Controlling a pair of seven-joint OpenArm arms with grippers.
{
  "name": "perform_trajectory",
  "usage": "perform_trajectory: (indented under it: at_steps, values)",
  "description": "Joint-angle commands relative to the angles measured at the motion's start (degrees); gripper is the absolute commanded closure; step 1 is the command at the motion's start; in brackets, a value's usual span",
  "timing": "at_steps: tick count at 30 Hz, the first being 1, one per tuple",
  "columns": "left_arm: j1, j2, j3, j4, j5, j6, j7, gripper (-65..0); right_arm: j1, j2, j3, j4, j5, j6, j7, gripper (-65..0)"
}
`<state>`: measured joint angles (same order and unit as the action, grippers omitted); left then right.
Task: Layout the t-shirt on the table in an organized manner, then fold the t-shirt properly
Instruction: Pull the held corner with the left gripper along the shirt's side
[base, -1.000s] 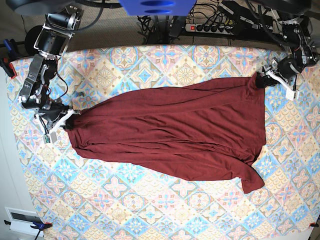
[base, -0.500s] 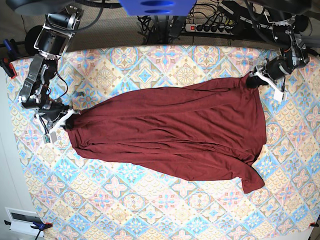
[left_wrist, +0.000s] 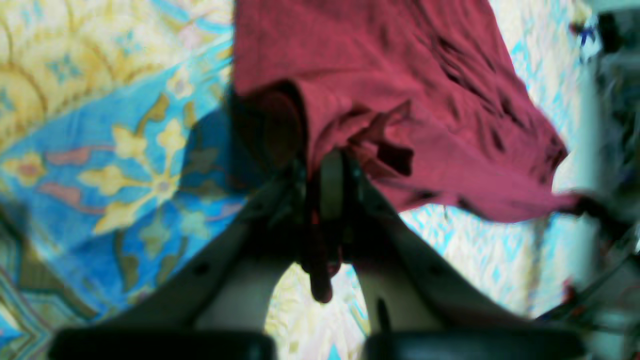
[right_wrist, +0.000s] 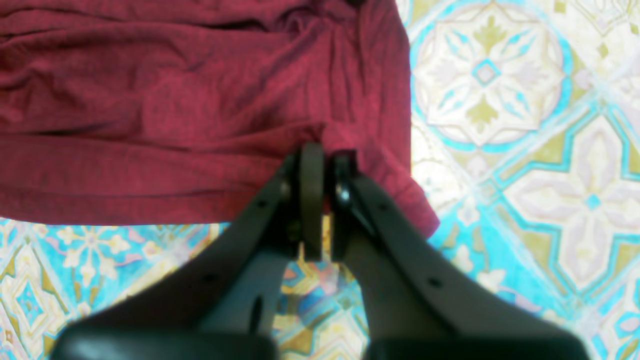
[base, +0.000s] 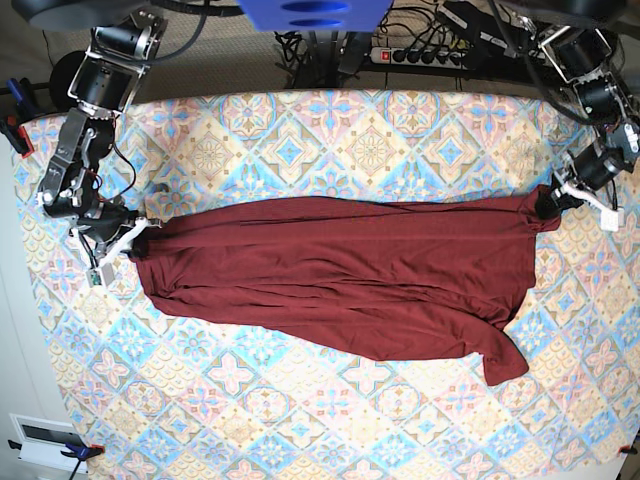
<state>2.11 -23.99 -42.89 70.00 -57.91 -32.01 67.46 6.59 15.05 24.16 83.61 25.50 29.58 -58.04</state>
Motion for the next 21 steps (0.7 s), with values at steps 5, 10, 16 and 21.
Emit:
perform_trajectory:
  at_steps: [5,10,16,21]
  values:
    - [-5.0,-1.3,-0.4,-7.3,-1.1,-0.1,-3.7,-0.1,1.1,1.0,0.3,1.1,0.5,0.1,1.4,0.0]
    - [-6.9,-0.8,-0.1,-7.5,-1.1,4.5,-8.8,-0.2,1.4,1.0,0.3,1.0,0.5,0.1,1.4,0.0]
    - [-11.0,0.6,-0.1,-8.5,0.1,6.7,-9.1,-0.2,1.5,0.9,0.1,0.8,0.5,0.1,1.4,0.0]
    - [-13.8,3.1,-0.1,-8.5,8.1,6.7,-9.2,-0.2,1.5,0.9,0.1,0.5,0.5,0.1,1.6,0.0]
